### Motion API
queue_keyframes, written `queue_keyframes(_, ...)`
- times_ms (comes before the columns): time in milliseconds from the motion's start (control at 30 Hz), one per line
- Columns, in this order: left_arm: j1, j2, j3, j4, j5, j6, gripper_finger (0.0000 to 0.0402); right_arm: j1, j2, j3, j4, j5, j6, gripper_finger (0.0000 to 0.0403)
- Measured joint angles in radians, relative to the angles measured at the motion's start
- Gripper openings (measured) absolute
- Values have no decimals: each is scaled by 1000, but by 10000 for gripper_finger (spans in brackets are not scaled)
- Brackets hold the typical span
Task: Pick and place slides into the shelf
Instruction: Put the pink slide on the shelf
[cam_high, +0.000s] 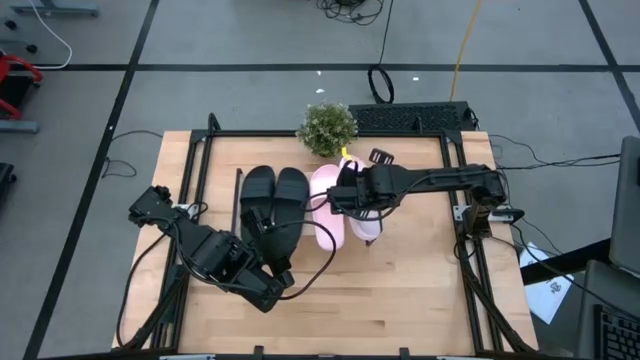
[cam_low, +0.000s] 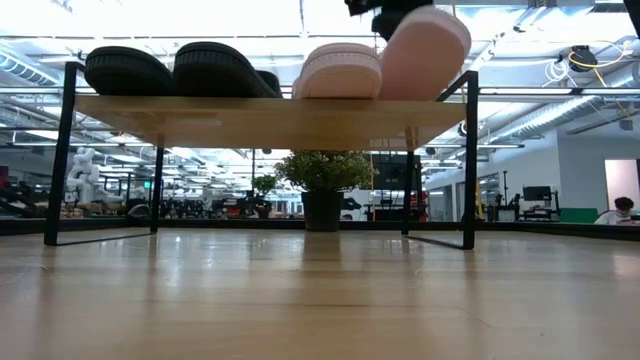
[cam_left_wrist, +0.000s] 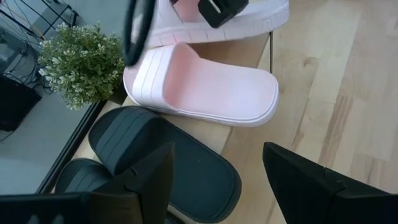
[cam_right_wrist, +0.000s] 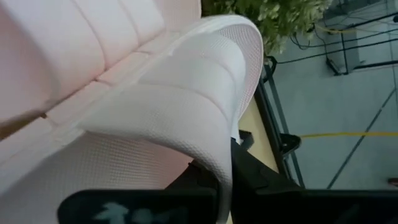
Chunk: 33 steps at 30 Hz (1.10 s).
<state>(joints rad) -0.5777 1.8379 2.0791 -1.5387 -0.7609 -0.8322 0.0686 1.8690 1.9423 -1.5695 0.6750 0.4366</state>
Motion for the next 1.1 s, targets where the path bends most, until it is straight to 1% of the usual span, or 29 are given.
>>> queue_keyframes(333,0,0,0,0,0,28,243,-8,-2,-46,1,-18,23,0)
queue_keyframes(533,0,0,0,3,0,35,243,-8,-2,-47,0,-26,17,0)
queue_keyframes(867,0,0,0,5,-2,36,243,-10,1,-30,-2,-42,-54,0)
queue_keyframes(1100,0,0,0,59,-9,70,243,-11,20,-23,-2,-53,-59,0)
